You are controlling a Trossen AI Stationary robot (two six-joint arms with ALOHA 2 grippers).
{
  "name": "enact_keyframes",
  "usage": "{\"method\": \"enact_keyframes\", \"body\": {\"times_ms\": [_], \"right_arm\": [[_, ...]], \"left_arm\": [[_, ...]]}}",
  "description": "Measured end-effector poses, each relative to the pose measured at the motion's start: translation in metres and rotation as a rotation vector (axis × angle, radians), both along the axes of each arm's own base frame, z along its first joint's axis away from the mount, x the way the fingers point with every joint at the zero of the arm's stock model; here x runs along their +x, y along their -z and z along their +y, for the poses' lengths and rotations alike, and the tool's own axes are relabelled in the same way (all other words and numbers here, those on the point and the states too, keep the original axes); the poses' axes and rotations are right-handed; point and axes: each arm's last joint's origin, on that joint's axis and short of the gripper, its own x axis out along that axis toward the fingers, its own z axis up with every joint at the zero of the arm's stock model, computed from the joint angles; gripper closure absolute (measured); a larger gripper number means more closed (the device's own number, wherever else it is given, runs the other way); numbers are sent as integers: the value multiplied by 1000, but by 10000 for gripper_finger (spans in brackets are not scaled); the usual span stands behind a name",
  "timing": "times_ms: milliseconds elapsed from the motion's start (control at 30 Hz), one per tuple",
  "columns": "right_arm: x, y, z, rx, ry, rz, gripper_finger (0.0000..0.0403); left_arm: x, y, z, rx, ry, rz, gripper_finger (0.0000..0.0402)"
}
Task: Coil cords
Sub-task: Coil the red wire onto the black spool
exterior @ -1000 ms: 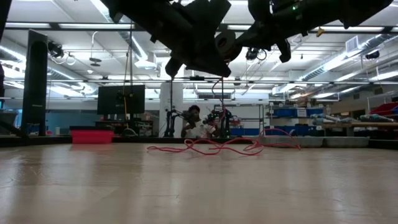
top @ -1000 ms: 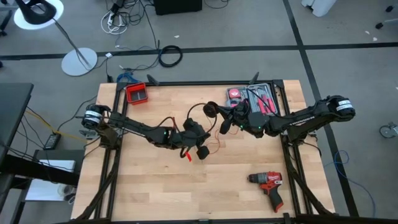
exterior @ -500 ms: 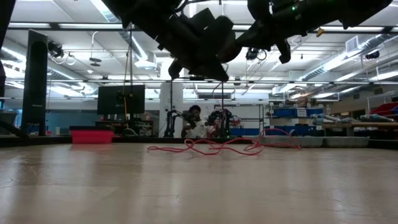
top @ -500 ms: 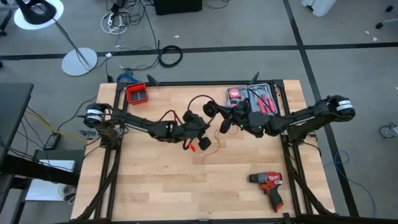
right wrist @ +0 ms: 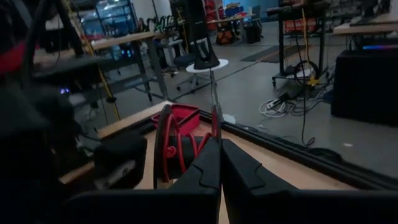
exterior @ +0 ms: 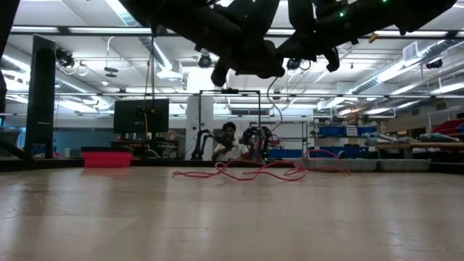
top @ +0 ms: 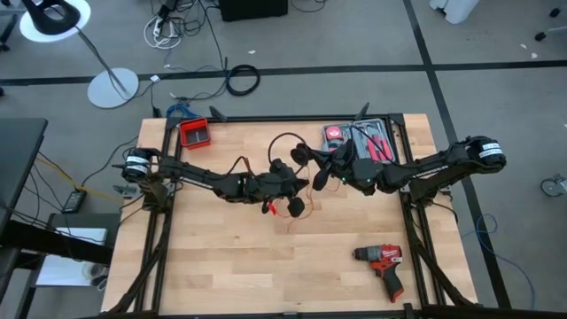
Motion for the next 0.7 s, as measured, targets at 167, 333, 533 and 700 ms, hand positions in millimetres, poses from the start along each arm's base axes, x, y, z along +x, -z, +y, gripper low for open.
{"method": "enact_keyframes", "body": {"times_ms": [167,333,533,700], "right_arm": [[0,4,4,-60,-43,86,403],[-1,9,12,-150,-89,205,403],[-2,12,19,-266,-137,317,403],[-3,15,22,-329,-161,386,403]], "left_arm": [[7,-18,-2,31,50,3,401],[11,-34,-3,59,61,114,401],[9,-48,-3,87,85,280,401],[6,-56,-3,112,98,371,401]]}}
